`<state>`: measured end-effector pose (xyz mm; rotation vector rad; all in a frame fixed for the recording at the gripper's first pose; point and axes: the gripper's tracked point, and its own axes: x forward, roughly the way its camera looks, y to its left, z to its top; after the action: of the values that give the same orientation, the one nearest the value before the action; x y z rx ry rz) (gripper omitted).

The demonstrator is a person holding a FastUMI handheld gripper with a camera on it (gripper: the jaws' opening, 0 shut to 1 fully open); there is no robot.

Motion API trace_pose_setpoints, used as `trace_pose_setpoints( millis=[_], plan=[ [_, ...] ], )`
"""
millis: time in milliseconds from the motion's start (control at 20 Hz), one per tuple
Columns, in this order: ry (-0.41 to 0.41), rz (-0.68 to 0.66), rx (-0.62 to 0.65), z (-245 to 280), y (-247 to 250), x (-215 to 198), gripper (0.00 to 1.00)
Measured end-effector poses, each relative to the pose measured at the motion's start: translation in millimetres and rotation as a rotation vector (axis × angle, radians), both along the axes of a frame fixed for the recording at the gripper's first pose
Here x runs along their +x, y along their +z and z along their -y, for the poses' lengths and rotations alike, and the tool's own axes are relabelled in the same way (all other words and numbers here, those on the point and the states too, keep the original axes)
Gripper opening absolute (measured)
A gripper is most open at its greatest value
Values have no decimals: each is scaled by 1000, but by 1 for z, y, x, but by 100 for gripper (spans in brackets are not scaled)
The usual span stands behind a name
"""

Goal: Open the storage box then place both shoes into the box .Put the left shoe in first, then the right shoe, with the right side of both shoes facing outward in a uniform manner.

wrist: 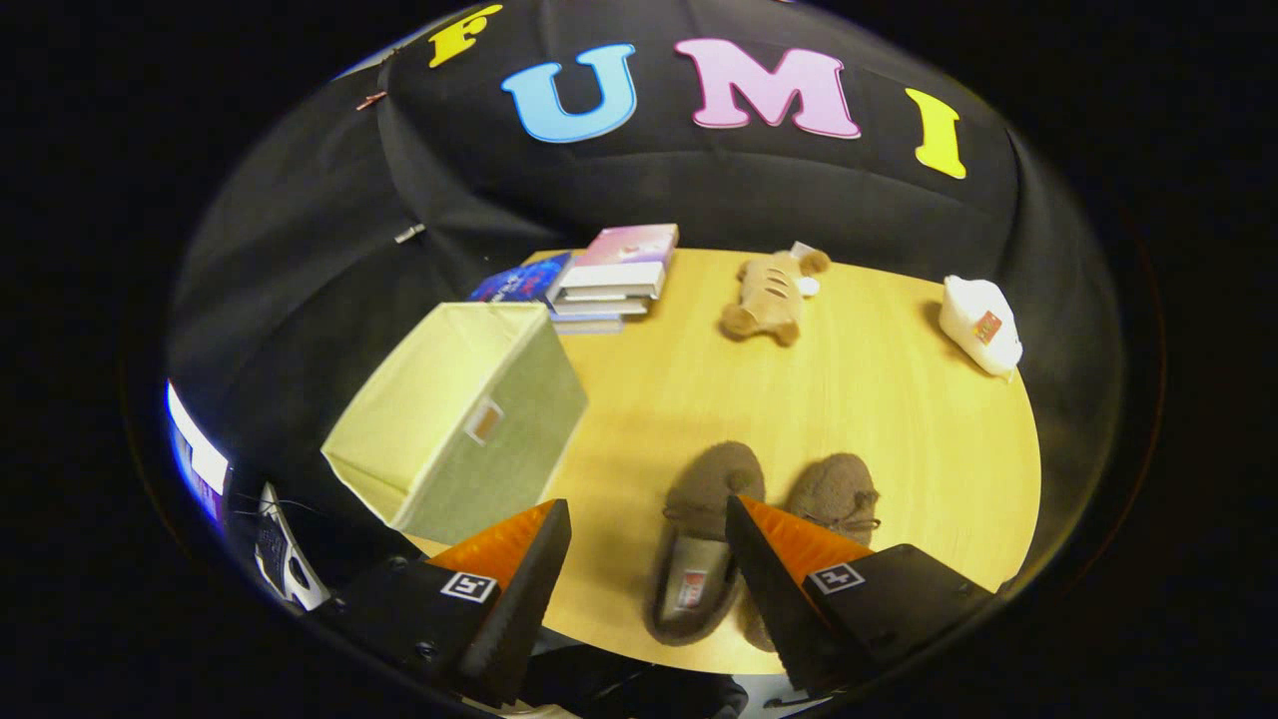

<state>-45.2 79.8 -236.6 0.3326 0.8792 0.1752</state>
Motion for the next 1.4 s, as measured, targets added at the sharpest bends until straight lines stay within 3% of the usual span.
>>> trace_pose_setpoints(
  millis=[650,750,850,950,1050,1150,1400],
  plan=[
    [-60,-225,-142,29,-121,-18,70],
    [-68,-239,-149,30,-129,-17,53],
    [-65,-253,-142,27,-135,-16,42],
    [-84,-271,-187,37,-142,-16,38],
    [-129,-287,-147,36,-142,-15,10],
    [-152,-294,-97,34,-140,-14,5],
    [-214,-277,4,32,-111,-8,5]
  ],
)
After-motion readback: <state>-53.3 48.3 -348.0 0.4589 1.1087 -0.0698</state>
